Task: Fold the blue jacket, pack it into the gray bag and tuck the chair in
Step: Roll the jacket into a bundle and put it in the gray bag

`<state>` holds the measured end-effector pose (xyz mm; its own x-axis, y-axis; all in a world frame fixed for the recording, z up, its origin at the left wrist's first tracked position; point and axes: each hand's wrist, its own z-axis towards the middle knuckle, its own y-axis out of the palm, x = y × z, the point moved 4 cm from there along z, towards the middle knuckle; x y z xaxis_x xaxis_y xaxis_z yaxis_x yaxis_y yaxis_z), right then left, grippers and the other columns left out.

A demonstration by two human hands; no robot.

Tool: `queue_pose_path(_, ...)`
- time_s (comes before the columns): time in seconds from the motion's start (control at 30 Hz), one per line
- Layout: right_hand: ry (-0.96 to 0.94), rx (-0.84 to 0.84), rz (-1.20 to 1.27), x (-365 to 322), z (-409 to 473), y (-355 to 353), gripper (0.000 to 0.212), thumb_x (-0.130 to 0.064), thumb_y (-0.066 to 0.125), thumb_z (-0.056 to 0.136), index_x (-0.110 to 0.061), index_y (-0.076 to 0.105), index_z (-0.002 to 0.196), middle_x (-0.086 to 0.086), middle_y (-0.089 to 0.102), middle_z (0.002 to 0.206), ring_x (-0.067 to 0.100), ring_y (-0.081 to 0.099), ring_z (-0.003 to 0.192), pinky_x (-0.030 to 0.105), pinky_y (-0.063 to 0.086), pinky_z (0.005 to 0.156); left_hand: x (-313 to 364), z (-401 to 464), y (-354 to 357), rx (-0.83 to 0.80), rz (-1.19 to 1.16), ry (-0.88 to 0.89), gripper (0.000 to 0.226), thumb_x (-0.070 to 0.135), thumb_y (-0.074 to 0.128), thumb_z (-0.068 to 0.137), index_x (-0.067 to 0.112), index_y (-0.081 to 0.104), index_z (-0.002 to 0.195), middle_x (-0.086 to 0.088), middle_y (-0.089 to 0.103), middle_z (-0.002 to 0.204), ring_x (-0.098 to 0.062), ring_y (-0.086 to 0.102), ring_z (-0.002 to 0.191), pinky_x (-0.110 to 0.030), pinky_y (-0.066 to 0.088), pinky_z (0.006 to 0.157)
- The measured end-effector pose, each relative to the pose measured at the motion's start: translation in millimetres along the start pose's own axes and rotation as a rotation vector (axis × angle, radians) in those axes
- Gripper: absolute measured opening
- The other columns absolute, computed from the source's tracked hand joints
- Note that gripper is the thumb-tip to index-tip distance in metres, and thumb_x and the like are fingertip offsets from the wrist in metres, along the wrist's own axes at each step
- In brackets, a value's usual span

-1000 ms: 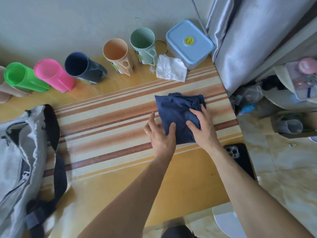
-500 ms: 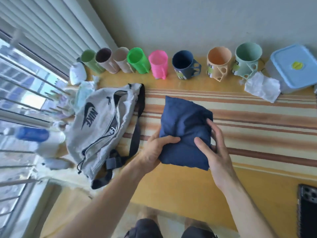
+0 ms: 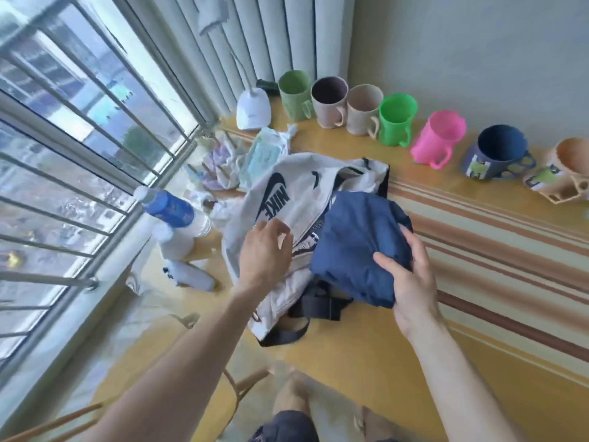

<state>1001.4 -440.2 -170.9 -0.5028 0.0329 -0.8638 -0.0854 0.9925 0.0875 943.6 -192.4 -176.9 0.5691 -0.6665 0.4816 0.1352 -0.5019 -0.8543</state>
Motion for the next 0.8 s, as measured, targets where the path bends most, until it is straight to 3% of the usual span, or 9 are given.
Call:
queue_pose_path(0.13,-0.008,0.142,-0.079,1.0,-1.4,21.0,0.059,-0.008,0.075,0.086,-0.045,0.058,0.13,-0.023,0.061,0.129,0.005,0.059,0.122,0.044,0.049,0.107,-43.2,28.9,13.6,-0.216,0.359,0.071,0.044,0.03,0.074,0.083,0.015,0.053,0.119,-0.011,0.056,0.118,-0.033,0.056,0.107,-0.041,0.047,0.071)
queue_pose_path(0.37,-0.04,0.118,-0.27,9.1,5.9,62.7,0.058,-0.011,0.073,0.088,-0.043,0.054,0.132,-0.014,0.057,0.138,0.008,0.056,0.126,0.038,0.047,0.108,-49.5,37.4,19.0,-0.375,0.361,0.253,0.051,0.034,0.078,0.082,0.016,0.046,0.118,-0.008,0.051,0.107,-0.03,0.057,0.086,-0.039,0.042,0.058)
queue_pose_path(0.5,-0.051,0.166,-0.368,19.8,8.6,75.3,0.058,-0.015,0.073,0.087,-0.042,0.052,0.133,-0.007,0.058,0.135,0.013,0.058,0.121,0.039,0.05,0.104,-49.4,34.2,8.2,-0.346,0.304,0.278,0.037,-0.006,0.051,0.078,0.01,0.048,0.112,-0.011,0.05,0.092,-0.035,0.052,0.072,-0.037,0.032,0.053)
queue_pose_path(0.57,-0.033,0.189,-0.419,23.4,9.4,79.4,0.058,-0.02,0.074,0.086,-0.045,0.05,0.133,-0.002,0.056,0.135,0.018,0.058,0.12,0.038,0.051,0.099,-48.6,30.6,-2.7,-0.297,0.237,0.26,0.033,-0.01,0.045,0.072,0.01,0.044,0.098,-0.009,0.045,0.081,-0.035,0.047,0.064,-0.037,0.027,0.049)
queue_pose_path(0.63,-0.028,0.22,-0.476,25.7,9.0,82.7,0.058,-0.023,0.074,0.085,-0.045,0.049,0.133,0.003,0.055,0.135,0.021,0.058,0.117,0.036,0.05,0.095,-51.5,25.3,-9.9,-0.207,0.157,0.263,0.031,-0.01,0.044,0.071,0.009,0.046,0.095,-0.01,0.05,0.079,-0.034,0.047,0.062,-0.041,0.037,0.048)
queue_pose_path(0.73,-0.029,0.252,-0.508,25.4,5.9,92.7,0.059,-0.021,0.073,0.086,-0.037,0.049,0.137,0.006,0.053,0.135,0.021,0.055,0.114,0.033,0.045,0.095,-50.4,14.5,-22.1,-0.083,0.064,0.29,0.038,-0.008,0.051,0.073,0.01,0.067,0.102,-0.011,0.069,0.099,-0.035,0.061,0.078,-0.043,0.054,0.064)
queue_pose_path(0.8,-0.019,0.255,-0.521,26.4,7.2,105.5,0.06,-0.02,0.073,0.086,-0.034,0.049,0.139,0.008,0.052,0.136,0.021,0.054,0.114,0.033,0.044,0.098,-41.5,7.5,-31.7,-0.028,0.056,0.327,0.049,-0.012,0.053,0.07,0.006,0.068,0.114,-0.013,0.071,0.114,-0.037,0.064,0.086,-0.043,0.057,0.071)
